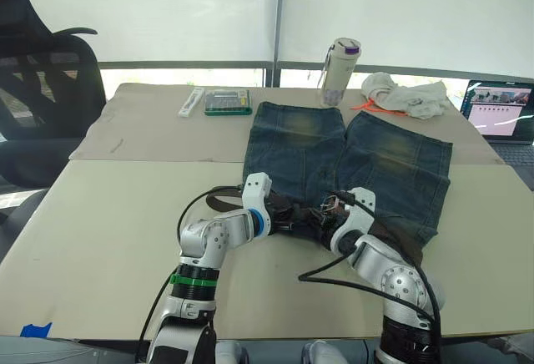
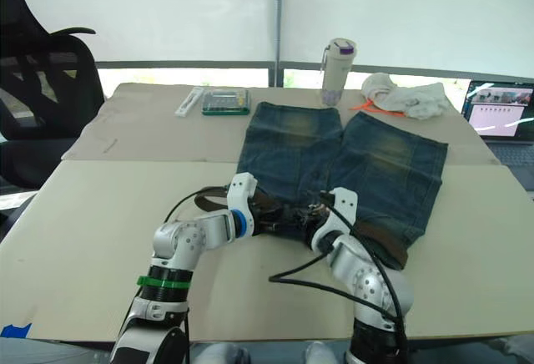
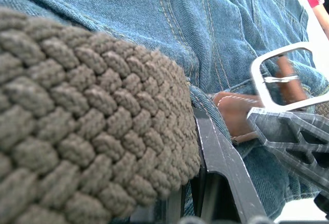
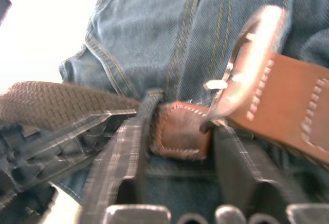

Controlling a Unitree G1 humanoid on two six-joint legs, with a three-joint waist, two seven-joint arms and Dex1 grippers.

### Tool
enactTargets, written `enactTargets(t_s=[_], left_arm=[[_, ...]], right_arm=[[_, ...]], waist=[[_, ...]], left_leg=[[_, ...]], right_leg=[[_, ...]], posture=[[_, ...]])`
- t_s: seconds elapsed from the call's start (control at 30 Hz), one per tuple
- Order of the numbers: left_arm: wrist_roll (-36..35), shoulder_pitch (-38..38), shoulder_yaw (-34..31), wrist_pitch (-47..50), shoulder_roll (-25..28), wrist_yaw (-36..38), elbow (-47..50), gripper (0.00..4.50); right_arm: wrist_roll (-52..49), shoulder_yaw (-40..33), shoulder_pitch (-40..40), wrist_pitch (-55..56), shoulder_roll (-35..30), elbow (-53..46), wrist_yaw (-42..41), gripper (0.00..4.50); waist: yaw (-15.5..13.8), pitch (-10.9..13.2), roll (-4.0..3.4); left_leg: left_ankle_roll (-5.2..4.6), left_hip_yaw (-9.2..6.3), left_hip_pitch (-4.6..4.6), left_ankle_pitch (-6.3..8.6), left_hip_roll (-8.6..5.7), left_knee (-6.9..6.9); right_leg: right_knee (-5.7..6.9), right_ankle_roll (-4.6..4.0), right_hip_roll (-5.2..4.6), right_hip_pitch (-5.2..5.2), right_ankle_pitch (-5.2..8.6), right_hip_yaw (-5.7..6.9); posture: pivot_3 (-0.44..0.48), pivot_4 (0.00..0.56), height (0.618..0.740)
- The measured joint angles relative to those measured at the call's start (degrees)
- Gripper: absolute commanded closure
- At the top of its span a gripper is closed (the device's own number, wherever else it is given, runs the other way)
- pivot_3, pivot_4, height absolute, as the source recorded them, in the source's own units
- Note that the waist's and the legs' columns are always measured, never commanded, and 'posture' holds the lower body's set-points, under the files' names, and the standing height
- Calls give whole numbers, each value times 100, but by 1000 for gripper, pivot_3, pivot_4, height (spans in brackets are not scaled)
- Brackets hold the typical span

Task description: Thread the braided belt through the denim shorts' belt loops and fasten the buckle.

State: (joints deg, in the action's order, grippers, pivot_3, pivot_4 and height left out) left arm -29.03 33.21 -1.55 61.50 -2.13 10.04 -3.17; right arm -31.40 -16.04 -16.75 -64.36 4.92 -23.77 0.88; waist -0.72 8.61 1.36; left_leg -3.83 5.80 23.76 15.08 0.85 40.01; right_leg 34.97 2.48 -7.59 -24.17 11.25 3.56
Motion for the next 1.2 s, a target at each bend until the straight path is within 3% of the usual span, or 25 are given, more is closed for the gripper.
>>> enactTargets(t_s=[0.07, 0.33, 0.57, 0.67, 0.93, 1.07, 1.2], left_arm=[[0, -15, -25, -16, -23, -23, 0, 4500], [-9, -111, -103, -225, -131, -51, -2, 4500], [-72, -117, -315, -385, -162, 63, 6, 2142], [71, -142, -21, -509, 48, 163, 20, 1186], [80, -212, 114, -596, 373, 363, 86, 1186], [182, -322, 507, -661, 820, 767, 316, 1186], [180, -488, 1073, -1019, 1626, 1926, 942, 1186]], right_arm=[[-110, -34, -36, -22, -42, -7, 13, 4378], [-521, -175, -392, -653, -195, -225, 128, 4445], [-1385, -1186, -1069, -1403, -137, -273, 420, 4500], [-1897, -1685, -1278, -1677, -856, -204, 271, 4500], [-2851, -3498, -1327, -2340, -2920, 281, -56, 4500], [-3354, -4224, -1636, -2631, -3060, 614, 263, 4500], [-5106, -4335, -1881, -1915, -2872, 911, 1709, 4500]], waist=[[6, 0, 0], [5, 0, 0], [8, 0, -1], [-9, 0, -5], [21, -22, -40], [78, -31, -57], [57, -30, -60]], left_leg=[[22, 0, 0, -13, 0, -1], [19, -1, 2, -11, 1, -1], [-7, -2, 7, 4, 1, -3], [-8, -9, 10, 4, -4, 0], [-30, -4, 0, 16, 1, -11], [-30, 2, -4, 16, 3, -16], [-26, 3, 6, 14, 4, -20]], right_leg=[[-2, 0, 1, 1, 0, 0], [-1, 0, 1, -1, 0, 1], [2, -1, 3, -4, 0, 5], [1, 0, 3, 8, -1, 5], [-9, -7, 6, 2, 4, -4], [-4, -13, 10, -3, 8, -15], [-5, -12, 10, -10, 10, -18]], posture=[[0, 150, 737], [0, 150, 737], [0, 150, 737], [0, 150, 737], [0, 150, 737], [0, 150, 737], [0, 150, 737]])
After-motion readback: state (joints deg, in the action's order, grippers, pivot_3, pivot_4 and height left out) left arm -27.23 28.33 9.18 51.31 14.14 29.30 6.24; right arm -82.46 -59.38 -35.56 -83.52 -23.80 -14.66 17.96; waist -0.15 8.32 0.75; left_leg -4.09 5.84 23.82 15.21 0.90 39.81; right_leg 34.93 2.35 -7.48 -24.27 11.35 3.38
